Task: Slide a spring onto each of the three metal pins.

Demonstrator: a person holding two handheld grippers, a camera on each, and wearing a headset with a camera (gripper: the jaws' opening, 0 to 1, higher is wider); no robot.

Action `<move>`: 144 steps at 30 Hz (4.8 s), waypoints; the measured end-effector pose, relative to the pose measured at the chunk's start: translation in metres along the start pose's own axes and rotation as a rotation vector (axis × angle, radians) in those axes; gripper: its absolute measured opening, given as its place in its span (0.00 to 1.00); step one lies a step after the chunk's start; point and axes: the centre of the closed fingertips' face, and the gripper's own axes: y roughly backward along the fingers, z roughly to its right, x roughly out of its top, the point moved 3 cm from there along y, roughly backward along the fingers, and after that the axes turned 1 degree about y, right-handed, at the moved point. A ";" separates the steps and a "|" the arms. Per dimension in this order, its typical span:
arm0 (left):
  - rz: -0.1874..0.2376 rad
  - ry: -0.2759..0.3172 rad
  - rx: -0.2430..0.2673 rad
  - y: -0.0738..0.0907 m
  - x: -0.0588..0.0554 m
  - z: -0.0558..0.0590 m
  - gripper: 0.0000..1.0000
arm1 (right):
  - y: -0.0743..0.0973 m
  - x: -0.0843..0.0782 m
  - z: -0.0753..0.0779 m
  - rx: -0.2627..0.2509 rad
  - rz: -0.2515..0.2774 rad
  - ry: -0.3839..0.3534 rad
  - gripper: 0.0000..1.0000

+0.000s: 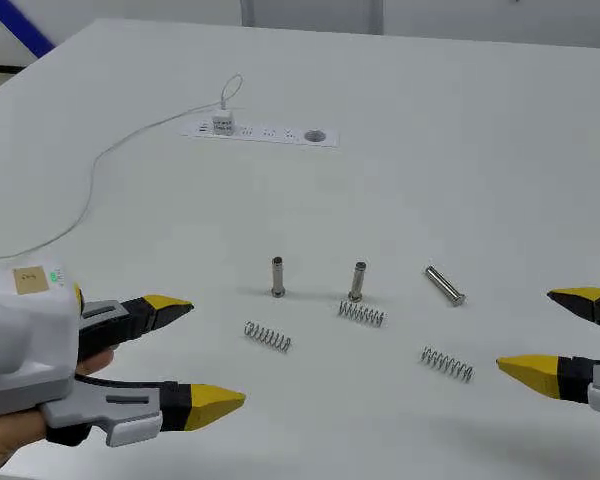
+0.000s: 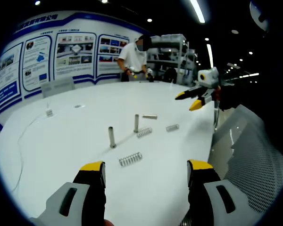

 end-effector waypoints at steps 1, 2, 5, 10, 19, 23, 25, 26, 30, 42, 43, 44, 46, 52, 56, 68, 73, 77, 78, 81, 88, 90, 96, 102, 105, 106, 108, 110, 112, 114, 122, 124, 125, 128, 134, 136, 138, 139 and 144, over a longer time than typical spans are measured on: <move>0.000 -0.001 0.000 0.000 0.000 0.000 0.72 | 0.000 0.001 0.001 -0.001 -0.001 0.001 0.65; 0.000 -0.001 0.000 0.000 0.000 0.000 0.72 | 0.000 0.002 0.001 -0.001 -0.001 0.001 0.64; 0.000 -0.001 0.001 0.000 0.000 0.000 0.72 | -0.001 0.005 0.003 -0.001 0.001 0.000 0.63; 0.001 -0.001 0.000 0.000 0.000 0.000 0.72 | -0.005 0.007 0.005 -0.003 -0.009 0.004 0.61; 0.000 -0.001 -0.001 -0.001 0.000 0.000 0.72 | -0.016 0.013 0.016 -0.031 -0.053 0.013 0.55; 0.001 -0.001 -0.001 -0.001 0.000 0.000 0.72 | -0.024 0.018 0.020 -0.029 -0.072 0.019 0.50; 0.001 0.000 0.000 0.000 0.000 0.000 0.72 | -0.029 0.021 0.021 -0.026 -0.078 0.018 0.49; 0.001 0.001 0.001 0.000 0.000 0.000 0.72 | -0.032 0.022 0.022 -0.026 -0.084 0.018 0.48; 0.001 0.001 0.003 0.000 0.000 0.000 0.71 | -0.042 0.025 0.027 -0.035 -0.111 0.010 0.44; 0.003 0.003 0.011 0.001 0.000 -0.001 0.71 | -0.067 0.032 0.043 -0.056 -0.181 -0.006 0.33; 0.002 0.003 0.011 0.001 0.000 -0.001 0.71 | -0.069 0.032 0.043 -0.055 -0.185 -0.005 0.33; 0.002 0.004 0.011 0.001 0.000 -0.001 0.71 | -0.072 0.033 0.044 -0.055 -0.192 -0.005 0.32; 0.003 0.004 0.012 0.001 0.000 -0.001 0.71 | -0.078 0.032 0.046 -0.057 -0.210 -0.003 0.31; 0.004 0.006 0.015 0.001 0.000 -0.001 0.71 | -0.093 0.030 0.050 -0.062 -0.257 -0.010 0.27; 0.004 0.008 0.016 0.001 0.000 -0.002 0.71 | -0.102 0.027 0.052 -0.068 -0.292 -0.017 0.25; 0.002 0.012 0.017 0.001 -0.001 -0.002 0.71 | -0.123 0.015 0.055 -0.069 -0.384 -0.010 0.19; 0.000 0.013 0.018 0.001 -0.002 -0.002 0.71 | -0.129 0.012 0.056 -0.066 -0.409 -0.022 0.18; -0.001 0.014 0.019 0.001 -0.002 -0.003 0.70 | -0.133 0.008 0.057 -0.061 -0.426 -0.036 0.17; -0.001 0.015 0.019 0.001 -0.002 -0.002 0.70 | -0.134 0.007 0.057 -0.063 -0.431 -0.038 0.16; -0.003 0.016 0.019 0.001 -0.003 -0.002 0.70 | -0.137 0.004 0.058 -0.068 -0.448 -0.053 0.15; -0.005 0.018 0.022 0.001 -0.004 -0.002 0.70 | -0.142 0.000 0.063 -0.084 -0.474 -0.065 0.12; -0.005 0.019 0.022 0.001 -0.004 -0.002 0.70 | -0.143 -0.001 0.062 -0.084 -0.483 -0.074 0.12; -0.004 0.024 0.027 0.002 -0.004 -0.004 0.70 | -0.144 -0.006 0.063 -0.085 -0.508 -0.079 0.11; -0.004 0.026 0.029 0.002 -0.004 -0.004 0.70 | -0.145 -0.005 0.063 -0.076 -0.517 -0.088 0.10; -0.005 0.025 0.029 0.002 -0.004 -0.005 0.70 | -0.146 -0.005 0.063 -0.079 -0.525 -0.096 0.10; -0.005 0.025 0.030 0.002 -0.004 -0.005 0.70 | -0.145 -0.005 0.063 -0.081 -0.528 -0.095 0.10; -0.005 0.025 0.030 0.001 -0.004 -0.005 0.70 | -0.146 -0.005 0.062 -0.084 -0.532 -0.083 0.09; -0.006 0.023 0.029 0.001 -0.004 -0.005 0.70 | -0.146 -0.005 0.062 -0.096 -0.536 -0.090 0.09; -0.006 0.021 0.028 0.001 -0.003 -0.005 0.70 | -0.146 -0.005 0.062 -0.107 -0.533 -0.110 0.09; -0.005 0.019 0.028 0.001 -0.003 -0.005 0.69 | -0.145 -0.005 0.062 -0.112 -0.521 -0.129 0.09; 0.000 0.013 0.029 0.002 -0.001 -0.005 0.69 | -0.134 0.003 0.059 -0.133 -0.483 -0.128 0.09; 0.000 0.010 0.026 0.001 0.000 -0.004 0.69 | -0.130 0.007 0.058 -0.134 -0.475 -0.125 0.09; 0.000 0.009 0.026 0.001 0.000 -0.004 0.68 | -0.128 0.007 0.058 -0.135 -0.471 -0.122 0.09; 0.003 0.006 0.025 0.001 0.001 -0.004 0.68 | -0.121 0.010 0.056 -0.142 -0.461 -0.114 0.09; 0.003 -0.003 0.018 0.001 0.002 -0.002 0.68 | -0.107 0.014 0.051 -0.157 -0.434 -0.101 0.09; 0.002 -0.007 0.015 0.000 0.002 -0.001 0.68 | -0.102 0.015 0.049 -0.161 -0.426 -0.102 0.09; 0.002 -0.010 0.011 0.000 0.003 -0.001 0.68 | -0.098 0.015 0.048 -0.165 -0.418 -0.106 0.09; 0.001 -0.012 0.010 0.000 0.003 0.000 0.68 | -0.097 0.014 0.048 -0.168 -0.415 -0.107 0.09; 0.001 -0.017 0.005 0.000 0.004 0.000 0.68 | -0.090 0.013 0.045 -0.179 -0.397 -0.113 0.09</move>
